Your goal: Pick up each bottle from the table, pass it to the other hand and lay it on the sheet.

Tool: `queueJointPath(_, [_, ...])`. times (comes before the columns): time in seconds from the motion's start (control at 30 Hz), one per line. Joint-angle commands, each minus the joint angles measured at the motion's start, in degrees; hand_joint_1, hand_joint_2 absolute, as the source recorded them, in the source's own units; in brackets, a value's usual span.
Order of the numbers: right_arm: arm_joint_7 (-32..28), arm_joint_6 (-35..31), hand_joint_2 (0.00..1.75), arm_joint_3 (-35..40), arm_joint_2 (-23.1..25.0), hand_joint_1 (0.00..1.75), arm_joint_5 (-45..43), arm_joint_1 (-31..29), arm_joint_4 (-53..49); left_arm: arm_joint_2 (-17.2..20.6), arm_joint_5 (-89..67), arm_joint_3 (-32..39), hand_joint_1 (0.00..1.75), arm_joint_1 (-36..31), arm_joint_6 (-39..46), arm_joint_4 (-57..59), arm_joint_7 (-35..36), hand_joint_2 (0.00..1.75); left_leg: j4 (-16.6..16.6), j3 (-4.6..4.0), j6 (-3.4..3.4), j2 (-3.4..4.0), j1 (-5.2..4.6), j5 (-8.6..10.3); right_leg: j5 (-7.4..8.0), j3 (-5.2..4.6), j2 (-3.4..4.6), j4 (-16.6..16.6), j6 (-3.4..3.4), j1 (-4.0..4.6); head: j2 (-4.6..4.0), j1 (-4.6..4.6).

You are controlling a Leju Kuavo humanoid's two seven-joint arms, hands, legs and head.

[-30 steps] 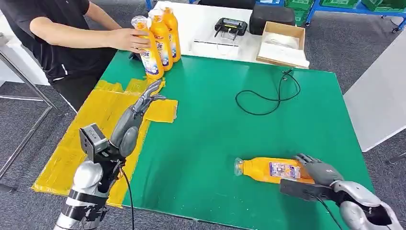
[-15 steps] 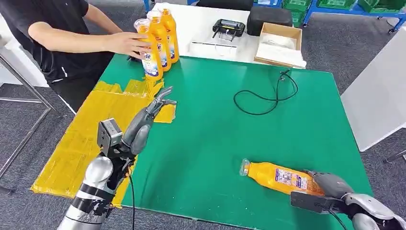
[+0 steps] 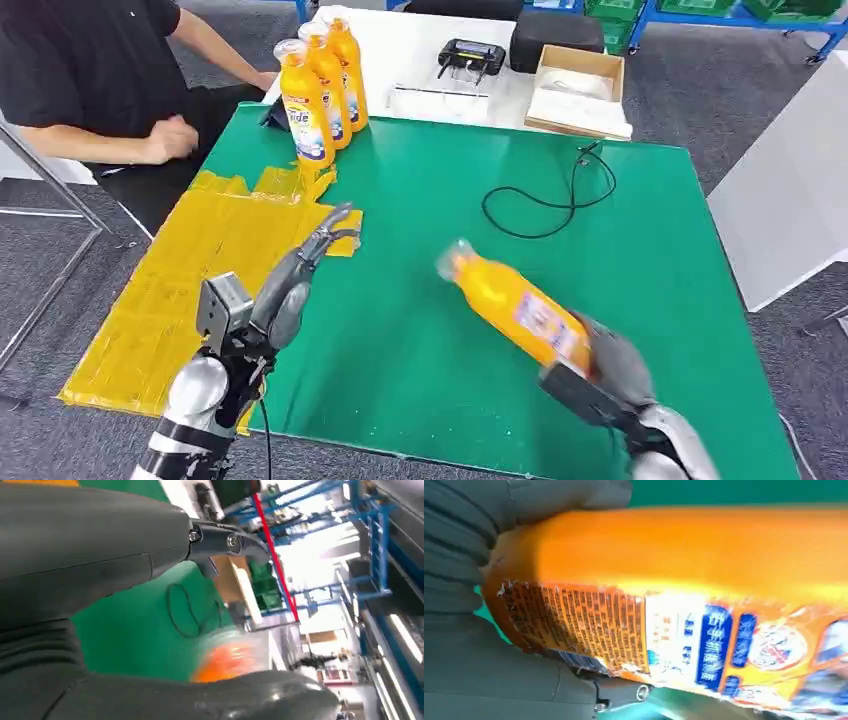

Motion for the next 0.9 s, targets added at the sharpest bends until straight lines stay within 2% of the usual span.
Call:
queueJointPath(0.03, [-7.1, 4.7, 1.75, -8.9, 19.7, 1.75, -4.2, 1.3, -16.6, -2.8, 2.9, 0.1, 0.0, 1.8, -1.0, -4.7, 1.6, 0.0, 0.1, 0.07, -0.11, -0.6, 0.16, -0.02, -0.18, 0.03, -0.47, 0.0, -0.15, 0.13, -0.02, 0.17])
queueJointPath(0.07, [-7.7, 4.9, 1.75, -7.3, 20.4, 1.75, -3.8, 2.1, -17.0, -3.1, 3.2, -0.2, 0.0, 2.3, -0.9, -4.7, 2.2, 1.75, 0.1, 0.07, -0.12, -0.66, 0.14, -0.05, -0.29, -0.25, -0.5, 0.1, -0.26, 0.07, -0.02, 0.15])
queueJointPath(0.13, [-7.9, 5.0, 1.75, -3.8, 21.1, 1.75, -3.5, 4.0, -17.7, -3.8, 1.7, -1.4, 0.0, 3.4, 0.3, -4.7, 4.7, 1.75, 0.0, -0.08, -0.13, -0.53, -0.01, -0.04, -0.23, 0.17, -0.33, 0.1, -0.27, -0.02, -0.02, 0.13])
queueJointPath(0.3, [-8.2, 4.3, 1.75, -3.4, 20.6, 1.75, -3.2, 4.2, -17.5, -3.6, 1.5, -1.8, 0.0, 3.4, 0.7, -4.8, 4.6, 1.75, 0.0, -0.08, -0.17, -0.66, 0.02, 0.0, -0.21, 0.23, -0.45, 0.1, -0.24, 0.02, -0.02, 0.13])
queueJointPath(0.43, [-9.3, 5.4, 1.75, 4.8, 20.4, 1.75, -1.2, 6.1, -15.5, -4.3, 3.8, -3.3, 0.0, 4.8, 0.7, -4.7, 5.6, 1.75, 0.0, -0.14, -0.16, -0.55, -0.01, 0.0, -0.16, 0.12, -0.35, 0.0, -0.24, -0.01, -0.02, 0.13])
queueJointPath(0.5, [-9.5, 3.4, 1.75, 11.1, 16.7, 1.75, 0.5, 5.5, -12.0, -4.1, 5.3, -4.7, 0.0, 5.3, 0.5, -5.1, 5.6, 1.75, 0.0, -0.01, -0.23, -0.48, -0.01, -0.07, -0.22, 0.23, -0.2, 0.0, -0.31, -0.01, -0.02, 0.13])
queueJointPath(0.67, [-8.8, 0.6, 1.75, 18.4, 13.4, 1.75, 3.0, 3.8, -7.4, -3.1, 10.3, -6.9, 0.0, 6.5, 0.1, -5.9, 6.4, 1.75, -0.1, -0.04, -0.17, -0.44, 0.03, -0.02, -0.11, 0.2, -0.2, -0.1, -0.25, 0.04, -0.02, 0.11])
queueJointPath(0.77, [-8.7, 0.4, 1.75, 20.2, 12.2, 1.75, 2.9, 3.3, -5.9, -1.2, 16.6, -7.9, 0.0, 7.4, -1.9, -5.9, 7.0, 1.75, -0.1, 0.05, -0.18, -0.44, 0.04, -0.04, -0.14, 0.29, -0.18, -0.1, -0.26, 0.03, -0.02, 0.11])
queueJointPath(0.9, [-8.7, 0.3, 1.75, 20.2, 12.1, 1.75, 2.8, 3.3, -5.7, -0.9, 16.8, -8.0, 0.0, 7.5, -2.1, -5.9, 6.9, 1.75, -0.1, -0.08, -0.17, -0.47, 0.02, 0.01, -0.11, 0.18, -0.27, -0.1, -0.24, 0.02, -0.02, 0.11])
